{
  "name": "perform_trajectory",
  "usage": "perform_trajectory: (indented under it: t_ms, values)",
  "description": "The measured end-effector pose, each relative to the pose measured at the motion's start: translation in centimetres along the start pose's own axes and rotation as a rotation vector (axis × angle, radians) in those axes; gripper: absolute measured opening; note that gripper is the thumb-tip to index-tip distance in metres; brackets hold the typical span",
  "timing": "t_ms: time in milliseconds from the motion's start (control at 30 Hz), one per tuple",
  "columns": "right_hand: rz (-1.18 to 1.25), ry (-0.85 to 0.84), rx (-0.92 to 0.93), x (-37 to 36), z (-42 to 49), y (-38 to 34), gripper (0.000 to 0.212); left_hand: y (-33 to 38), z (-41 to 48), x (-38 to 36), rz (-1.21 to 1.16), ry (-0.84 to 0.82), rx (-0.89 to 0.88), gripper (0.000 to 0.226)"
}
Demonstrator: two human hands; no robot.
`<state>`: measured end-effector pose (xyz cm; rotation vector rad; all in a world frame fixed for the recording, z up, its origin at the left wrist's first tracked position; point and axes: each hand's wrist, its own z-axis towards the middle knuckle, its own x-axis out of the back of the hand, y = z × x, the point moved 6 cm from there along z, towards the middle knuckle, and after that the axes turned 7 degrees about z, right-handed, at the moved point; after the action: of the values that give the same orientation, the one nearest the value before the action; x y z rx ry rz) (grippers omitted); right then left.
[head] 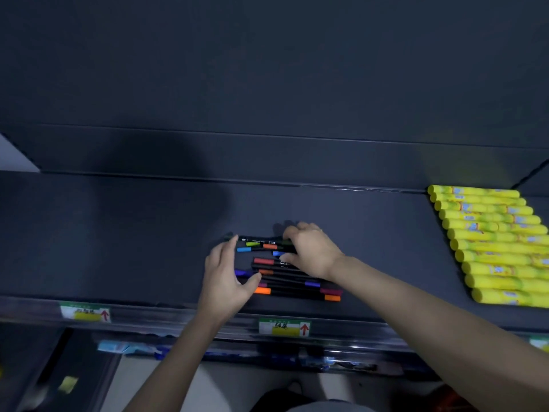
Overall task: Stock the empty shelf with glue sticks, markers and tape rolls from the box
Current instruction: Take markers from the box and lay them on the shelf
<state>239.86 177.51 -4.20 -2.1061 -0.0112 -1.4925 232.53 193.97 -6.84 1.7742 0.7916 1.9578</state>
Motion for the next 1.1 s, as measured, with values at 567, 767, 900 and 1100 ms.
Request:
perform_trajectory:
  t_ms: [567, 767, 900, 1100]
  values:
    - [0.127, 0.160, -0.067, 2.7, -2.8, 5.1, 0.031, 4.8, 1.7, -0.3, 0.061, -0.050, -0.252, 0.042]
    - [0.194, 0.210, -0.115, 5.1, -7.2, 7.5, 0.018, 9.3, 2.3, -2.3, 0.034, -0.148, -0.400, 0.029]
    - [0.209, 0.303, -0.161, 6.3, -11.8, 9.5, 0.016, 13.7, 1.8, -4.5, 0.014, -0.247, -0.531, 0.024]
    - [0.181, 0.491, -0.272, 8.2, -20.4, 13.1, 0.014, 20.3, -0.4, -8.4, 0.058, -0.425, -0.781, 0.022]
